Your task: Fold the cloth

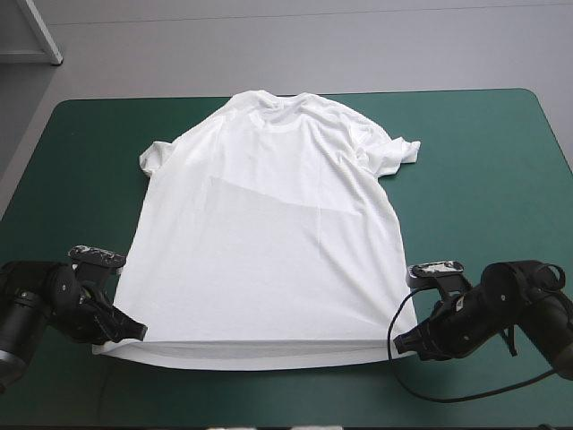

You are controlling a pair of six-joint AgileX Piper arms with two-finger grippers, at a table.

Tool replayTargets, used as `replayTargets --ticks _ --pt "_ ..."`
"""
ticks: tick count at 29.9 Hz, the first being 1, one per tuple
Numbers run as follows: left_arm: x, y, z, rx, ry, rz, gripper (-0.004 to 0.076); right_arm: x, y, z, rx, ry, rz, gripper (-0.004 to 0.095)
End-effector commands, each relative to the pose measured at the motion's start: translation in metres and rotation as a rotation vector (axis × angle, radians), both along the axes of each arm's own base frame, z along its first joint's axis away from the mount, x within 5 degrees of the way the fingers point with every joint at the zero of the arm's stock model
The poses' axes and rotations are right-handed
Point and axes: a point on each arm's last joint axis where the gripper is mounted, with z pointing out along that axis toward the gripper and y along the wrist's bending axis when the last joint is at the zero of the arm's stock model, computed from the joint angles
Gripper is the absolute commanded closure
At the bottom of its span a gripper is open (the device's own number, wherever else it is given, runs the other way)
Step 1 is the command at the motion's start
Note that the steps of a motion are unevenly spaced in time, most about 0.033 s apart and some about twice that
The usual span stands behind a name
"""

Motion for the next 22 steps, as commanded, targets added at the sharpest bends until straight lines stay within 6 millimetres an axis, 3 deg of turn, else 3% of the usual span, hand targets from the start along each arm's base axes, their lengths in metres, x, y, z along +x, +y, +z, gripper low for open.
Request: replayTargets --ticks 1,6,8,12,18,22 --pt "-0.002 0.000 0.008 0.003 -0.007 -0.006 0.0558 -0.005 0.000 0.013 0.033 -0.067 0.033 0.0840" --pt "-0.002 -0.001 0.008 -0.009 -0.008 -0.005 0.0273 -0.008 -0.001 0.016 0.036 -0.095 0.052 0.0545" --pt "-0.002 -0.001 0.008 -0.018 -0.008 -0.004 0.0224 -0.008 -0.001 0.016 0.038 -0.105 0.052 0.0430" --pt "0.001 -0.003 0.008 -0.040 -0.048 -0.001 0.0214 -0.006 -0.001 0.017 0.044 -0.125 0.038 0.0284" --pt "0.019 -0.003 0.015 -0.047 -0.257 0.012 0.0216 -0.001 0.000 0.018 0.057 -0.166 0.009 0.0280" --pt "0.047 -0.005 0.026 -0.071 -0.417 0.049 0.0216 -0.003 0.000 0.018 0.058 -0.148 0.000 0.0279"
